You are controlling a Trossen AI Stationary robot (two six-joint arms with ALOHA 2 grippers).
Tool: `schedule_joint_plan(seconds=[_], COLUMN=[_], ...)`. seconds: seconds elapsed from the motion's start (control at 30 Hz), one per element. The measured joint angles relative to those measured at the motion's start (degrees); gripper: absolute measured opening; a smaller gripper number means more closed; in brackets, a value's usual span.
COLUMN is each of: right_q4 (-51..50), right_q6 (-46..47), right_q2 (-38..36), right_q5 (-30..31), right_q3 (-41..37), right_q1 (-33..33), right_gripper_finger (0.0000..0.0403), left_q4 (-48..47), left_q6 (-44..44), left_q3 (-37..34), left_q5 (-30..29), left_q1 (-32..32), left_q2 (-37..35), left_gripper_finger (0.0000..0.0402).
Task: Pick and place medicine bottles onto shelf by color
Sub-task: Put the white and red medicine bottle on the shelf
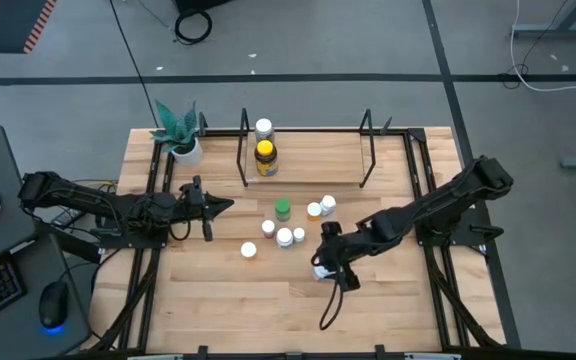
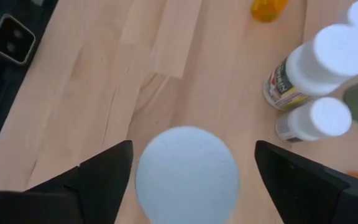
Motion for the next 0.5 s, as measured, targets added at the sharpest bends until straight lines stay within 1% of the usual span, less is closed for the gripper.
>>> schedule_joint_plan(seconds=[0.23,0.37,0.5], right_q4=[-0.6,-1.3,-2.1], right_q6=[0.5,0.5,0.8], right_q2=[0.3,0.3,0.3], right_q5=[-0.5,-0.5,-0.5], right_q3=[0.0,0.0,0.0], right_q1=[0.0,0.0,0.0], right_gripper_finger=[0.0324,0.0303,0.0274], left_q4=[0.0,0.0,0.0], left_q6=[0.0,0.0,0.0], left_q3=[0.0,0.0,0.0], left_q5=[0.0,0.0,0.0], left_q1=[0.0,0.0,0.0], left_q2=[0.0,0.0,0.0], left_gripper_finger=[0.0018,0.0014,0.0019])
